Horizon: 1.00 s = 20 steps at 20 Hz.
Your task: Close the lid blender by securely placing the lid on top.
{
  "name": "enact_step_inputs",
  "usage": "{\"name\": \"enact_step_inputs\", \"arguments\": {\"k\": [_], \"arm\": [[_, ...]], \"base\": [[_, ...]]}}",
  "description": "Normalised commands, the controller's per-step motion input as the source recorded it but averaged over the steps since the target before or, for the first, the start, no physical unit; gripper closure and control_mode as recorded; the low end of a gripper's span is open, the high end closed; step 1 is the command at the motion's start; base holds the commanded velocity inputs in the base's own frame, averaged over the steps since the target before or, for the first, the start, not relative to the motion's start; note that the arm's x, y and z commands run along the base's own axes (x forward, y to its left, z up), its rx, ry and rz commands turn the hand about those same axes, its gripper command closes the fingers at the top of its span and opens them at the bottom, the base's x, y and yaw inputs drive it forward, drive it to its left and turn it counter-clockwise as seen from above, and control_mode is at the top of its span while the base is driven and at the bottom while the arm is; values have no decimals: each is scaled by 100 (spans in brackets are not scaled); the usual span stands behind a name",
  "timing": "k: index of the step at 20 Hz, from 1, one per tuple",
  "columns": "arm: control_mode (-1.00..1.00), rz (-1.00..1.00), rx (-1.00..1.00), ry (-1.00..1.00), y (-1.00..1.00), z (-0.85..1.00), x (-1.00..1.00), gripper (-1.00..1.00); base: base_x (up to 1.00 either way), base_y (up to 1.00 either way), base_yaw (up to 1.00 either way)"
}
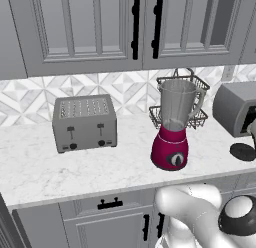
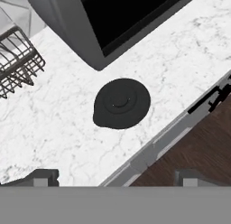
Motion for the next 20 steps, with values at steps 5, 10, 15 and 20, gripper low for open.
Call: {"name": "enact_step_inputs", "arguments": {"k": [5, 10, 15, 20], "arm": [[-100, 0, 9, 0, -33, -5, 14, -100], [-100, 0, 0, 0, -8, -8, 22, -100], [-100, 0, 0, 2, 0, -25, 23, -100], [-100, 0, 0, 6, 0, -36, 26, -100]], "base": [[0, 0, 0], [0, 0, 0], [0, 0, 0], [0, 0, 0]]}}
